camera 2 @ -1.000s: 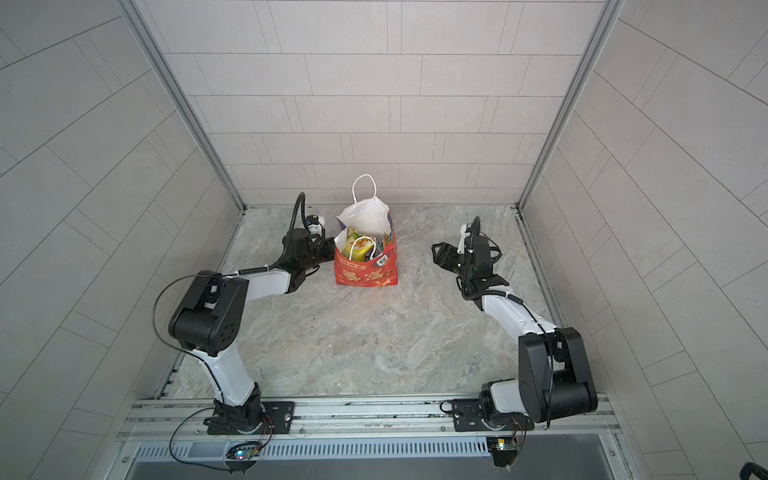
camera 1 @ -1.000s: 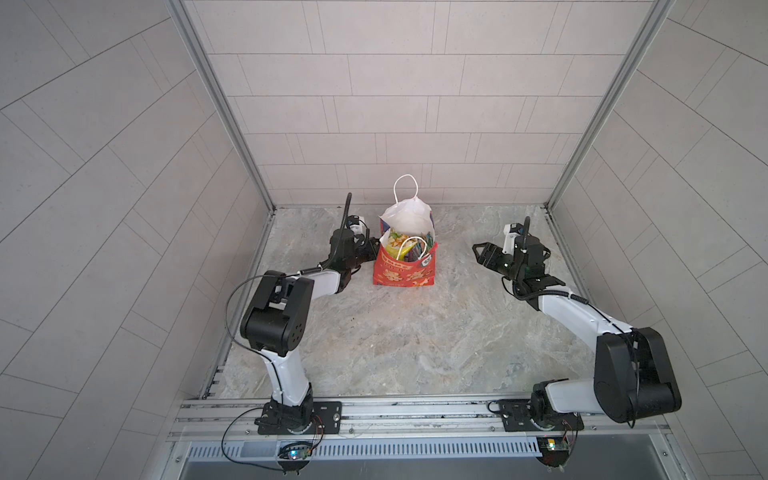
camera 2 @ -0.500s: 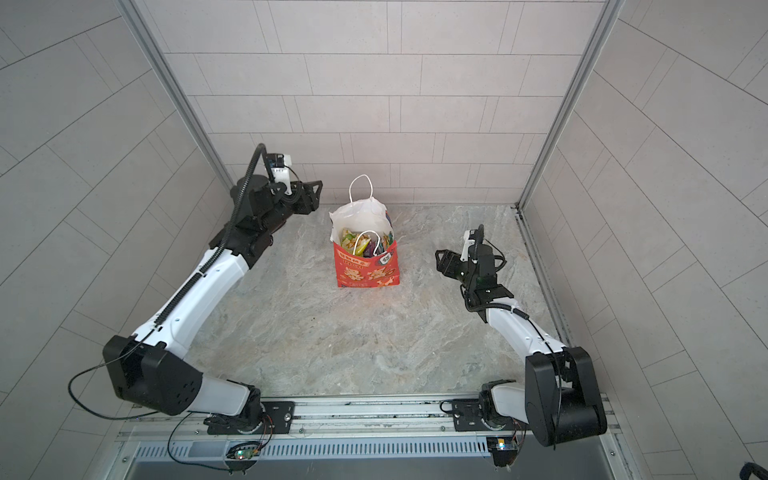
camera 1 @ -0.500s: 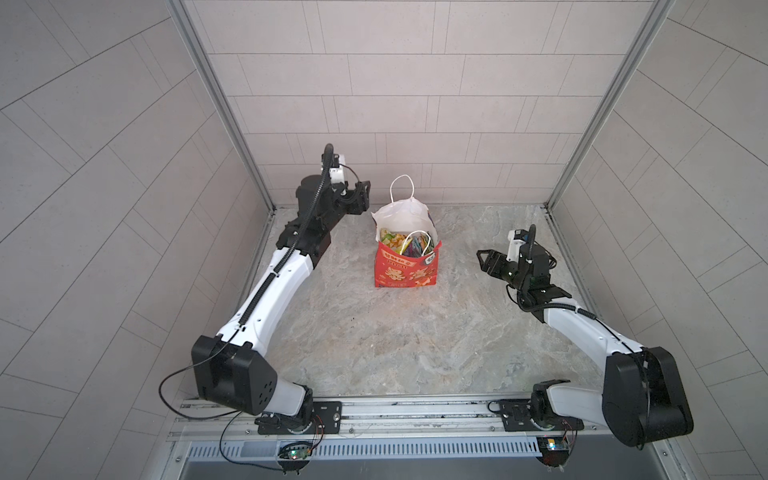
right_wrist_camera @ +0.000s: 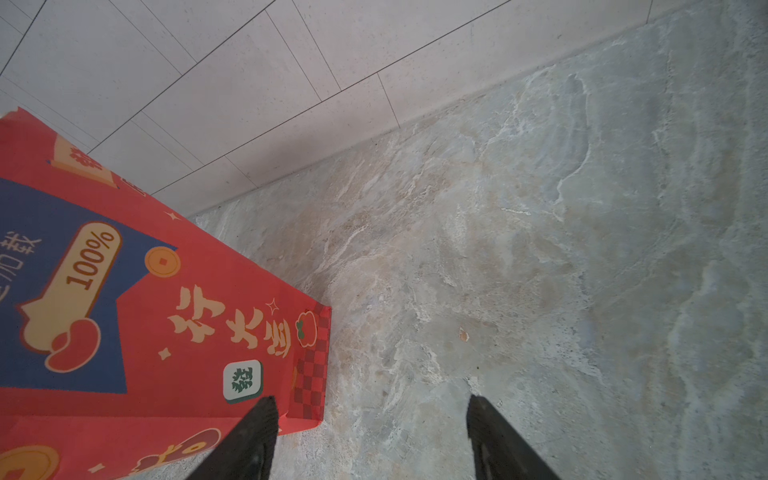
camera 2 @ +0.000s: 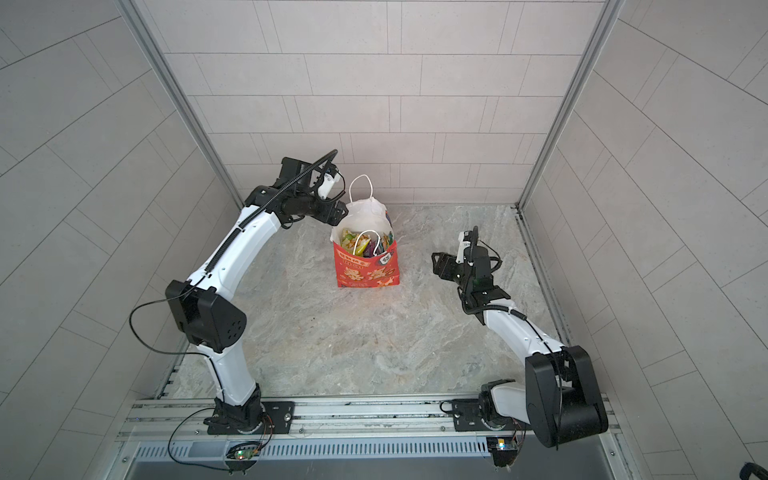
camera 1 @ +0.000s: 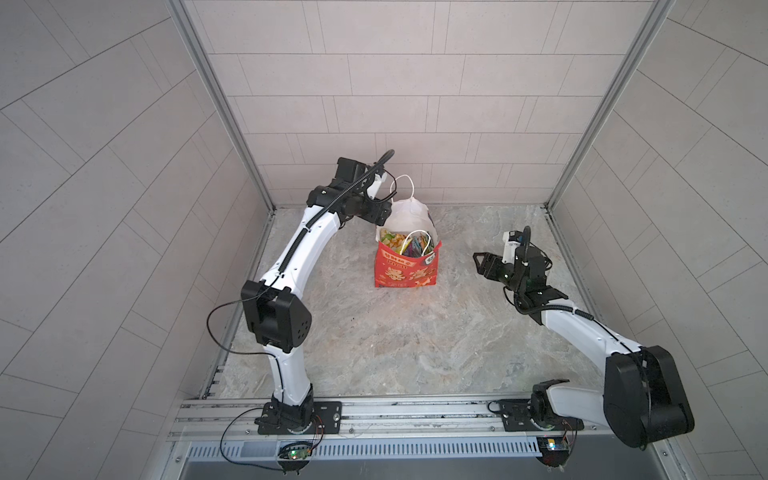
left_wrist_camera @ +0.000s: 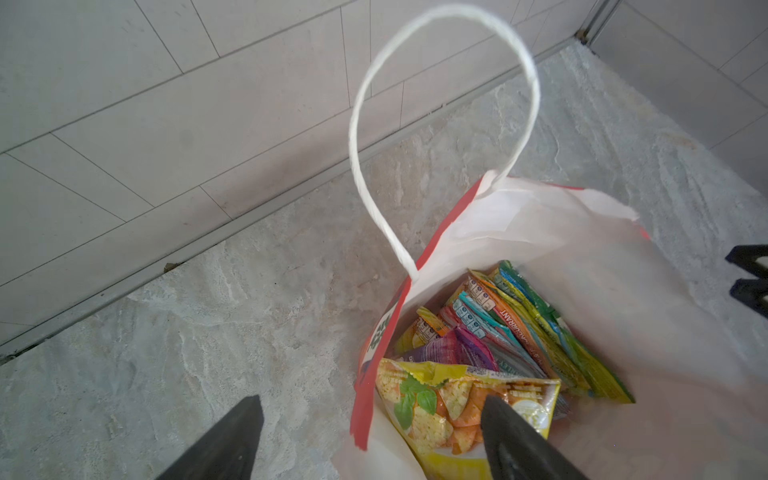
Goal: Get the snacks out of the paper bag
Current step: 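Grasp the bag's rim with the left gripper and lift it while the right gripper waits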
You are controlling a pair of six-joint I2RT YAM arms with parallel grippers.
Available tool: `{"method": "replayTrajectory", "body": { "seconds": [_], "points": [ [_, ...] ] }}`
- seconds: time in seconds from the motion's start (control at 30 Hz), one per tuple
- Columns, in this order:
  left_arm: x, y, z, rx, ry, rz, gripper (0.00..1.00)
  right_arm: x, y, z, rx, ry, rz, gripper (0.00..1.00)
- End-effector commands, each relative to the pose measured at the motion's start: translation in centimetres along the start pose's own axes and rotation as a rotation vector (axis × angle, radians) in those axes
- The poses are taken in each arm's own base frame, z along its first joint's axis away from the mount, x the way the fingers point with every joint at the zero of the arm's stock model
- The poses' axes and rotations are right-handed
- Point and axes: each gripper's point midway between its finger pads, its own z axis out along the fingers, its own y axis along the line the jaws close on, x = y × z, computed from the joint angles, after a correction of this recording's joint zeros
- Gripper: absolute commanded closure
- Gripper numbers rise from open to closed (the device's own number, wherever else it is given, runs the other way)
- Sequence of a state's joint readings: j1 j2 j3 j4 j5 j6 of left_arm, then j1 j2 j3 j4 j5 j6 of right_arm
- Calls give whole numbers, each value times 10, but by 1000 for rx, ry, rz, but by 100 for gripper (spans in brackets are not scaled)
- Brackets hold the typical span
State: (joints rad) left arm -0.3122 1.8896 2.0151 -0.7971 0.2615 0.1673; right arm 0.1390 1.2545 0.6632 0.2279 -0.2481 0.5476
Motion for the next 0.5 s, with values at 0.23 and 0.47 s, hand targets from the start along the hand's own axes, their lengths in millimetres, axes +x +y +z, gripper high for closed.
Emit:
{"method": "replayTrajectory", "body": {
  "seconds": [0.23, 0.47],
  "points": [
    [10, -4, 32, 53, 116, 108, 26, -3, -2, 2, 14, -20, -20, 27],
    [9, -2, 47, 52, 129, 129, 48, -1, 2, 3, 9, -14, -20, 27]
  ]
}}
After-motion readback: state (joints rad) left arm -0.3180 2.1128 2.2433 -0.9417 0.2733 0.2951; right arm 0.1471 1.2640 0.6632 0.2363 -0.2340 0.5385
